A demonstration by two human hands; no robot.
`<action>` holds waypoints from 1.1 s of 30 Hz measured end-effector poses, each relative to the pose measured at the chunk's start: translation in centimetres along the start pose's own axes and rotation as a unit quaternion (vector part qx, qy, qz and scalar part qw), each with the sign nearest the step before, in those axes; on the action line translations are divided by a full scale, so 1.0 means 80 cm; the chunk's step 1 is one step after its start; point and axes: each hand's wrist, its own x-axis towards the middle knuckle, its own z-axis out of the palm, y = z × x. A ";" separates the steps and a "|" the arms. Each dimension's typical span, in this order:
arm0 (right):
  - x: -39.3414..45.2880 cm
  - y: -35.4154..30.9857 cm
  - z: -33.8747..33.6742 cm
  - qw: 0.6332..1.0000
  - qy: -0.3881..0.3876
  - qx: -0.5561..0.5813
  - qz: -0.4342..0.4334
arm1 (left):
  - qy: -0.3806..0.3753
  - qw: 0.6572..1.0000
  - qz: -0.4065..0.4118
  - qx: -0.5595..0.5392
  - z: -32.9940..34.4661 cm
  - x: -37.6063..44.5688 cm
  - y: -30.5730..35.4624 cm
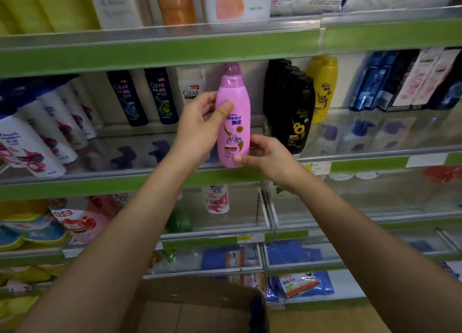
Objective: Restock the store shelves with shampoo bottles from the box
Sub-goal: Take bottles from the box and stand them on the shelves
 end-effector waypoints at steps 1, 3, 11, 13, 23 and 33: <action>0.007 0.003 -0.002 1.000 0.003 -0.003 0.000 | 0.002 1.000 0.000 0.001 0.002 0.005 -0.005; 0.019 0.008 -0.006 1.000 0.007 -0.015 0.000 | 0.006 1.000 -0.001 0.004 0.007 0.014 -0.014; 0.046 0.024 -0.015 0.992 0.017 -0.124 0.008 | 0.011 0.999 -0.011 0.033 0.016 0.028 -0.036; 0.049 0.028 -0.016 0.989 0.018 -0.146 0.015 | 0.011 0.998 -0.005 0.059 0.018 0.029 -0.042; 0.066 0.026 -0.017 0.981 0.005 -0.192 0.023 | 0.037 0.996 0.003 0.087 0.023 0.037 -0.054; 0.073 0.032 -0.018 0.982 0.018 -0.185 0.024 | 0.026 0.995 -0.008 0.098 0.023 0.044 -0.066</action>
